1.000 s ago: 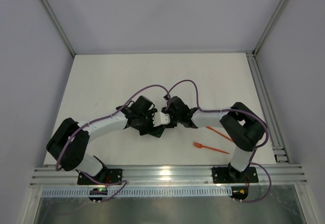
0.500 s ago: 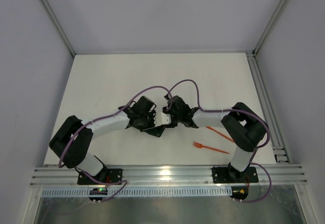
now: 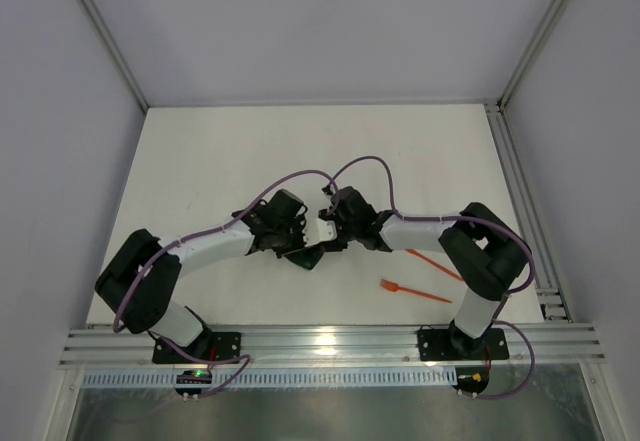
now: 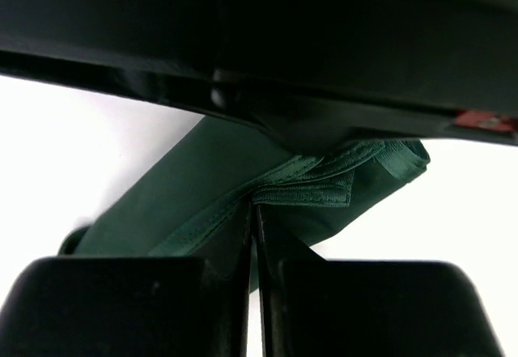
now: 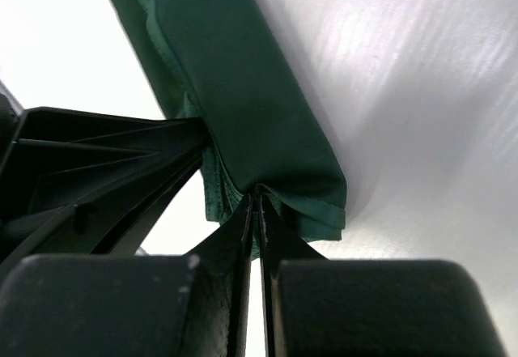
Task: Fold the napkin into a case and place the utensils inside
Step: Stuff the top corner of the smaller-rectangle-folded napkin into the folded napkin.
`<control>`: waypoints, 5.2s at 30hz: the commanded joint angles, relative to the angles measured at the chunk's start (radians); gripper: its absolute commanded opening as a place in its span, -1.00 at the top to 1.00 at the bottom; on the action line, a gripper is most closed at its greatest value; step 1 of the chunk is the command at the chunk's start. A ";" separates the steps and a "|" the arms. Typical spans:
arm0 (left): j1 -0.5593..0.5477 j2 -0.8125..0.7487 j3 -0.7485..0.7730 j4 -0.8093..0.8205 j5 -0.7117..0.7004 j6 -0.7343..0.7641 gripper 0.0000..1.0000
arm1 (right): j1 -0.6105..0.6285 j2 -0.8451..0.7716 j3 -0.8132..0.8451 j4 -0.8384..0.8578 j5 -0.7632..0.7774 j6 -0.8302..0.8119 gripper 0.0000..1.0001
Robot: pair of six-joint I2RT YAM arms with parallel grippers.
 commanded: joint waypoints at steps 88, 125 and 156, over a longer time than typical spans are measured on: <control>0.046 0.083 0.114 -0.127 0.032 -0.201 -0.10 | 0.029 0.180 -0.091 0.389 0.170 0.411 0.76; 0.046 -0.019 0.079 -0.069 -0.010 -0.241 1.00 | 0.027 0.175 -0.060 0.421 0.120 0.428 0.75; 0.045 -0.098 -0.015 -0.003 0.078 -0.128 1.00 | 0.041 0.365 -0.056 0.832 0.161 0.688 0.74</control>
